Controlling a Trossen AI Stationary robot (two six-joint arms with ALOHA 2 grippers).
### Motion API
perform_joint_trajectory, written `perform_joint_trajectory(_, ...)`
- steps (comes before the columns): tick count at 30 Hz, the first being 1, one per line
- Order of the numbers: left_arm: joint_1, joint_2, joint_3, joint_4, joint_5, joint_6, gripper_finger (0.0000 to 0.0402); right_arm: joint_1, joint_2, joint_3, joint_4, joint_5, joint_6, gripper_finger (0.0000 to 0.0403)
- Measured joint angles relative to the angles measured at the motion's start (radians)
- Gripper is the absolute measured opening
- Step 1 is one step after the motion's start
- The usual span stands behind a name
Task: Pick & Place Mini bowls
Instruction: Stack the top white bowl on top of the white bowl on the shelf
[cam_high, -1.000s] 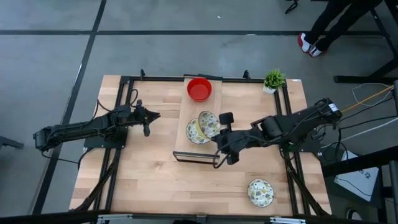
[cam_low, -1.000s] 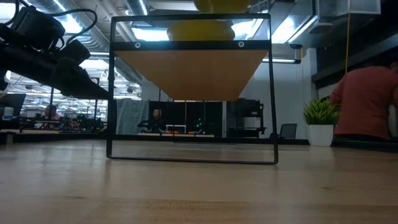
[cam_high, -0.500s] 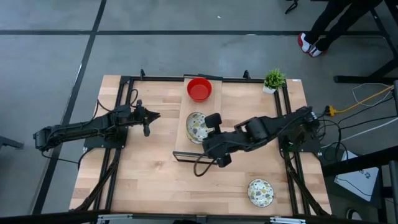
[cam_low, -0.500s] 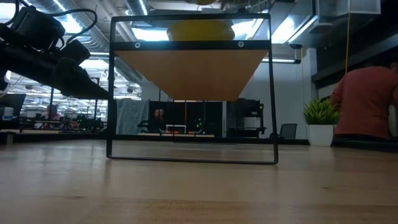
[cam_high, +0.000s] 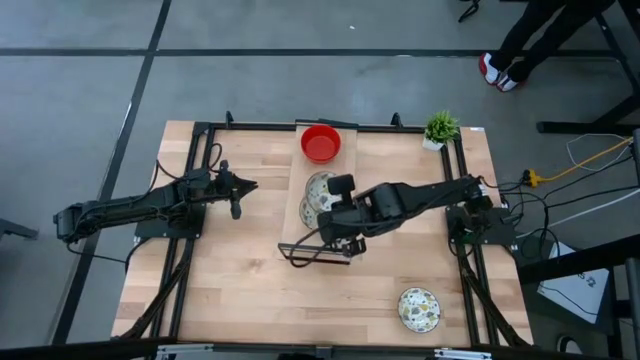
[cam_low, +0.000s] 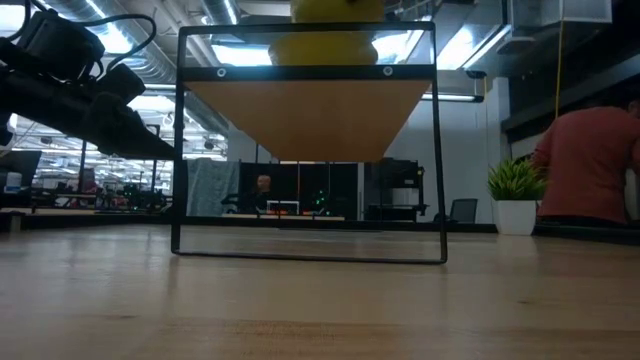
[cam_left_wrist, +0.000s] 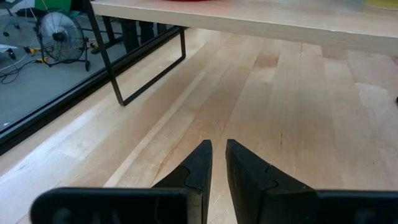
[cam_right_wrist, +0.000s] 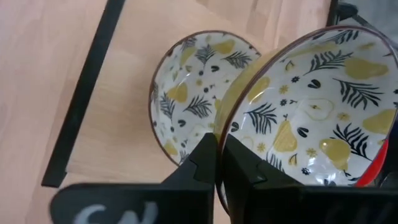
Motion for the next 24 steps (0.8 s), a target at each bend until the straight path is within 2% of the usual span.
perform_joint_trajectory(5, 0.0, 0.0, 0.0, 0.0, 0.0, 0.0, 0.0043, 0.0, 0.003, 0.0, 0.0, -0.003, 0.009, 0.0014)
perform_joint_trajectory(18, 0.0, 0.0, 0.0, 0.0, 0.0, 0.0, 0.0043, 0.0, 0.003, 0.0, -0.004, -0.113, 0.063, 0.0014)
perform_joint_trajectory(24, 0.0, 0.0, 0.0, 0.0, 0.0, 0.0, 0.0043, 0.0, 0.003, 0.0, -0.004, -0.125, 0.067, 0.0014)
